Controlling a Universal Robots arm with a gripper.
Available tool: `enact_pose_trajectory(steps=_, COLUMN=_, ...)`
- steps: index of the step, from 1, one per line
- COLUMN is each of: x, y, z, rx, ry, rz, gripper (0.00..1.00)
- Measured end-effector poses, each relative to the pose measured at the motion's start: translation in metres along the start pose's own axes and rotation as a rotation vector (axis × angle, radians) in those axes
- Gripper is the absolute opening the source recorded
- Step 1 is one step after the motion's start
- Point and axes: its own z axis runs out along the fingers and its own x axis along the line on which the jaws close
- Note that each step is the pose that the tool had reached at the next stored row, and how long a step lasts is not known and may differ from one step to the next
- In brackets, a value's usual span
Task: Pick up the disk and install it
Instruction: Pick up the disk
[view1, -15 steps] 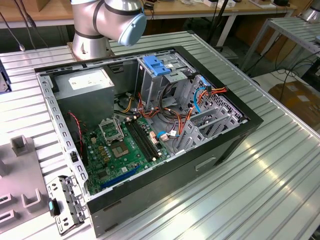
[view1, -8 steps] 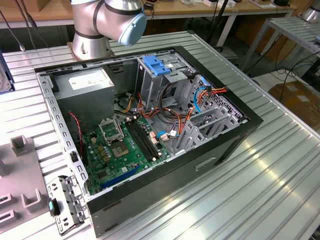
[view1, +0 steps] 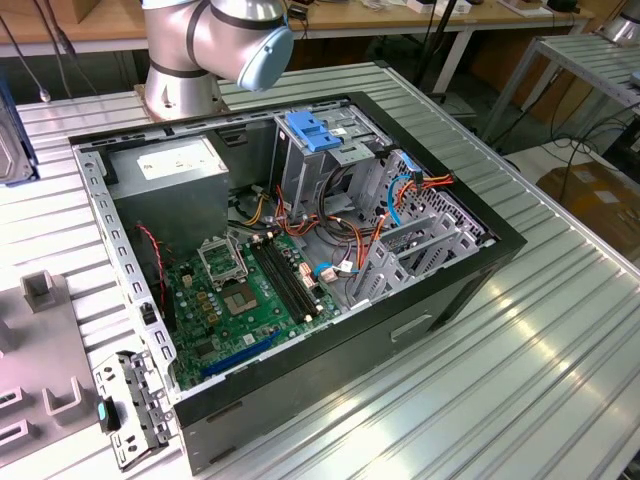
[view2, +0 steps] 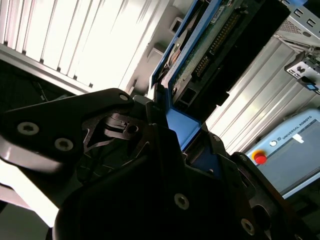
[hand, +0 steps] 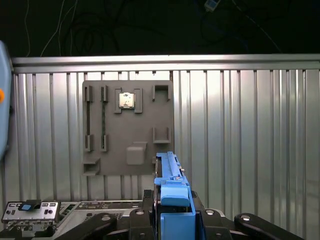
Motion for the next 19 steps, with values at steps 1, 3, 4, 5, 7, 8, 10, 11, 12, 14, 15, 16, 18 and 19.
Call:
enact_pose_trajectory(steps=1, x=0.0, y=-0.0008, z=0.0, rx=0.0001, ry=0.0, rz=0.0, gripper=0.37)
enact_pose_trajectory(steps=3, x=-0.0001, y=-0.0027, z=0.0, rx=0.0, ry=0.0, rz=0.0, gripper=0.37)
enact_pose_trajectory(steps=4, x=-0.0001, y=-0.0035, z=0.0, rx=0.0, ry=0.0, rz=0.0, gripper=0.37)
enact_pose_trajectory(steps=5, x=-0.0001, y=-0.0045, z=0.0001, rx=0.0, ry=0.0, rz=0.0, gripper=0.37)
enact_pose_trajectory(steps=7, x=-0.0002, y=-0.0066, z=0.0, rx=0.0, ry=0.0, rz=0.0, gripper=0.37)
enact_pose_trajectory(steps=8, x=-0.0002, y=-0.0075, z=0.0001, rx=0.0, ry=0.0, rz=0.0, gripper=0.37)
enact_pose_trajectory(steps=10, x=-0.0003, y=-0.0117, z=0.0001, rx=0.0002, ry=-0.0001, rz=0.0, gripper=0.37)
enact_pose_trajectory(steps=11, x=-0.0003, y=-0.0138, z=0.0001, rx=0.0, ry=0.0, rz=0.0, gripper=0.37)
enact_pose_trajectory(steps=12, x=-0.0004, y=-0.015, z=0.0001, rx=0.0001, ry=0.0, rz=0.0, gripper=0.37)
enact_pose_trajectory(steps=14, x=-0.0004, y=-0.0179, z=0.0001, rx=0.0001, ry=0.0, rz=0.0, gripper=0.37)
enact_pose_trajectory(steps=15, x=-0.0005, y=-0.0189, z=0.0001, rx=0.0, ry=0.0, rz=0.0, gripper=0.37)
enact_pose_trajectory(steps=16, x=-0.0005, y=-0.0205, z=0.0002, rx=0.0001, ry=0.0, rz=0.0, gripper=0.37)
enact_pose_trajectory(steps=18, x=-0.0003, y=-0.0222, z=0.0001, rx=0.0001, ry=0.0, rz=0.0, gripper=0.37)
enact_pose_trajectory(steps=19, x=0.0003, y=-0.0227, z=0.0001, rx=0.0, ry=0.0, rz=0.0, gripper=0.37)
